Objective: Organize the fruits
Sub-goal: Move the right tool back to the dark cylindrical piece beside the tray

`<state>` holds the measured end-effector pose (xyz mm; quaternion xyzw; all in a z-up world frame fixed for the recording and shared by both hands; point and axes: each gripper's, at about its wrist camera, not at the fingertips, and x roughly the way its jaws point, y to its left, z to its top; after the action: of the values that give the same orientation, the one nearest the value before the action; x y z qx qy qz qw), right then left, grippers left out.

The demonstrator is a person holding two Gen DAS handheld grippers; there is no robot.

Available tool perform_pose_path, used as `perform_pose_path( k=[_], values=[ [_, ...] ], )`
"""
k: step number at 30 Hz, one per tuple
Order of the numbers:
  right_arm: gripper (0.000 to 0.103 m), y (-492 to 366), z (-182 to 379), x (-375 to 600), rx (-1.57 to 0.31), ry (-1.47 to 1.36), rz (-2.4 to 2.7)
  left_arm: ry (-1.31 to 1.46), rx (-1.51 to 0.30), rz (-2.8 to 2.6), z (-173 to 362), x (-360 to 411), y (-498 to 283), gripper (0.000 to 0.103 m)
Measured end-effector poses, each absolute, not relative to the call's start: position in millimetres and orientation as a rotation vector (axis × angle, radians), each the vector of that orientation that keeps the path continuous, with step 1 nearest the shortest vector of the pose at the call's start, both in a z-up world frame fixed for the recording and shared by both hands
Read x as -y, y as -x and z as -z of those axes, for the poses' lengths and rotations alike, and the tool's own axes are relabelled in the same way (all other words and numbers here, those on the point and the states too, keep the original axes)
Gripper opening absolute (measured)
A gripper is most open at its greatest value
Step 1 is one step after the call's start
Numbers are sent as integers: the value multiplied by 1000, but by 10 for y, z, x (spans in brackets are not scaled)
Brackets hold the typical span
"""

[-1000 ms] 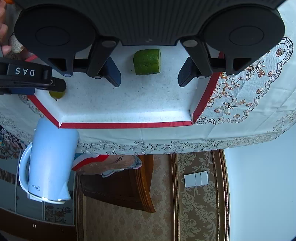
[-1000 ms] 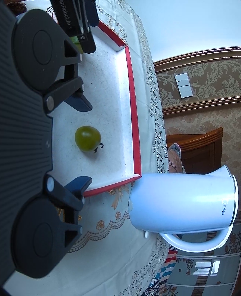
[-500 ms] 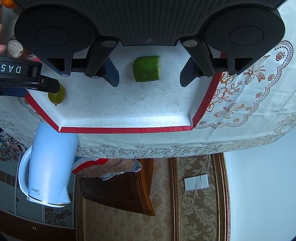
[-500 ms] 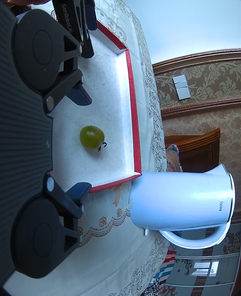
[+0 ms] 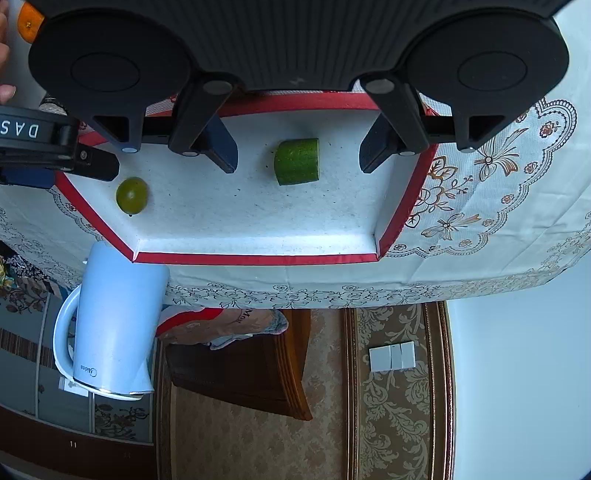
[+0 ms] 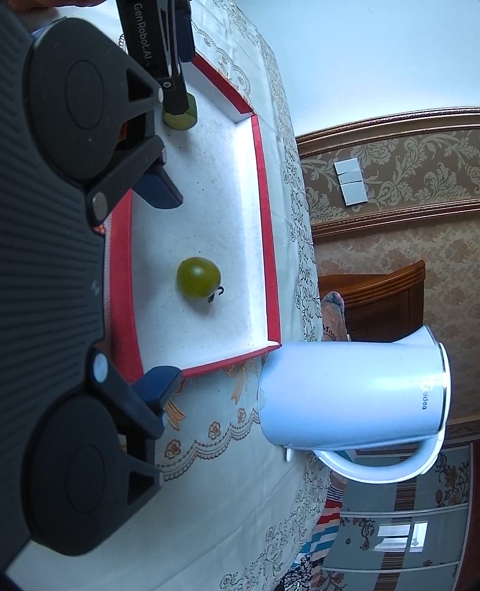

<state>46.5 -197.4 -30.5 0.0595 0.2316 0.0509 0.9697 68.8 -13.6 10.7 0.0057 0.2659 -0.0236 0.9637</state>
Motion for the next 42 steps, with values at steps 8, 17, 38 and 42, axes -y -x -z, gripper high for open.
perform_pose_path(
  k=[8, 17, 38, 42],
  values=[
    [96, -153, 329, 2067, -415, -145, -112, 5, -528, 57, -108, 96, -546, 73],
    [95, 114, 339, 2329, -403, -218, -102, -17, -503, 56, -98, 86, -352, 73],
    [95, 464, 470, 2533, -443, -154, -119, -37, -497, 66, -86, 125, -320, 82],
    [95, 434, 465, 2452, -465, -112, -118, -37, -497, 66, -85, 126, -315, 82]
  ],
)
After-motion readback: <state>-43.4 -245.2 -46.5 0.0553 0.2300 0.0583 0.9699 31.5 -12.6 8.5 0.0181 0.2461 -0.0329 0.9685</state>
